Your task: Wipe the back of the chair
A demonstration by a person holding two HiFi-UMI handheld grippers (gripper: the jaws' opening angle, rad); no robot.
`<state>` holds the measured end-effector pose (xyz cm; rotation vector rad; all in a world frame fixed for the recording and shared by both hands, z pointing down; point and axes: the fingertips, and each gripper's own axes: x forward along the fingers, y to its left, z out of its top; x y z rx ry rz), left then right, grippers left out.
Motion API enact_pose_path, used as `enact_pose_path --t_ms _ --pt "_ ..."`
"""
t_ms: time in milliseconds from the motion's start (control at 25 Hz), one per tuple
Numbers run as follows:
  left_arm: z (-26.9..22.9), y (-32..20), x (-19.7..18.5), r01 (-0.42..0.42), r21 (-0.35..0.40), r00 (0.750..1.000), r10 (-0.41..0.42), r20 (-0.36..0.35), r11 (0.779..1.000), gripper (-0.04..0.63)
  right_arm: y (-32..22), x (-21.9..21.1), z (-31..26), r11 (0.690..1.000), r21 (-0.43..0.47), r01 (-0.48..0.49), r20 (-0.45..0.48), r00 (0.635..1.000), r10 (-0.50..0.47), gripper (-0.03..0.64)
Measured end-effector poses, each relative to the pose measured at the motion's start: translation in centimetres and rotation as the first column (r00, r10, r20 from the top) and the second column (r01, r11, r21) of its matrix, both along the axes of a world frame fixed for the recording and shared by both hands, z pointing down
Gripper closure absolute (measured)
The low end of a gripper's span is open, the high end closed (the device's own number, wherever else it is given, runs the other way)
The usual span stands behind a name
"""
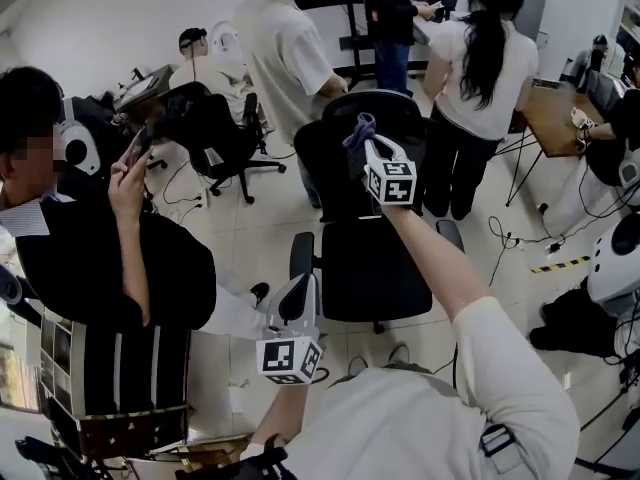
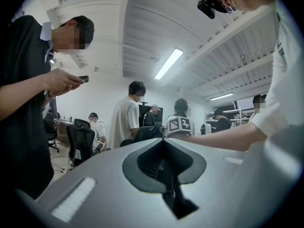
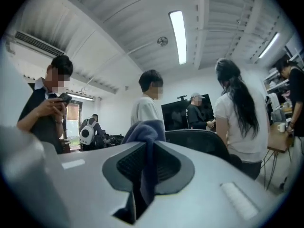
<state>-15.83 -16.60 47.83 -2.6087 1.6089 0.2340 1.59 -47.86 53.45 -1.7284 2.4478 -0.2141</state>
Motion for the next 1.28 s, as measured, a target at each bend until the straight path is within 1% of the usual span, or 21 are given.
enact_pose_path --t_ms 160,240,360,480,560,720,880,1040,1120,1200,1280 --pt "1.5 -0.1 -1.3 0.065 -0.029 0.998 -0.065 -0.009 0.997 0.595 -7.9 -0.8 1.7 0.996 -0.080 -0.044 -0.024 0.999 0.042 0.578" --pt "1.9 -0.1 -2.3 0.101 -0.043 0.995 -0.101 -0.009 0.994 0.595 -10.3 -1.5 2.9 0.989 -0.129 -0.065 -0.040 0.997 0.060 0.578" --pt "2.3 -0.4 -3.2 0.131 -0.059 0.991 -0.132 -0.008 0.990 0.595 -12.3 -2.8 4.5 0.980 -0.188 -0.060 -0.096 0.994 0.042 0.578" --pt "2.8 -1.0 -3.4 0.138 -0.073 0.990 -0.138 -0.004 0.988 0.595 -14.1 -3.2 5.0 0.980 -0.191 -0.062 -0.127 0.991 0.038 0.580" --pt "3.0 -1.4 -2.8 0.134 -0.074 0.991 -0.134 -0.001 0.988 0.595 -14.7 -2.5 4.9 0.981 -0.186 -0.062 -0.144 0.989 0.035 0.580" --pt "3.5 -2.0 -2.4 0.118 -0.092 0.993 -0.118 0.000 0.989 0.595 -14.7 1.4 4.9 0.976 -0.193 -0.102 -0.162 0.984 0.070 0.581" --pt "3.4 -2.1 -1.8 0.091 -0.089 0.996 -0.092 -0.008 0.992 0.595 -13.7 7.0 5.4 0.967 -0.198 -0.159 -0.176 0.976 0.125 0.581" --pt "3.2 -2.6 0.3 0.040 -0.083 0.999 -0.040 0.004 0.996 0.595 -11.9 14.1 6.3 0.951 -0.201 -0.233 -0.164 0.965 0.202 0.581" --pt "3.3 -2.7 1.8 0.022 -0.079 1.000 -0.022 0.005 0.997 0.595 -10.9 16.8 6.8 0.947 -0.206 -0.247 -0.161 0.963 0.216 0.581" --pt "3.6 -2.8 3.4 0.006 -0.074 1.000 -0.005 0.006 0.997 0.595 -10.2 18.3 7.4 0.948 -0.204 -0.244 -0.167 0.963 0.212 0.581" --pt "3.4 -2.5 4.9 -0.015 -0.065 1.000 0.015 0.009 0.998 0.595 -9.7 18.7 7.6 0.952 -0.193 -0.237 -0.159 0.965 0.209 0.581"
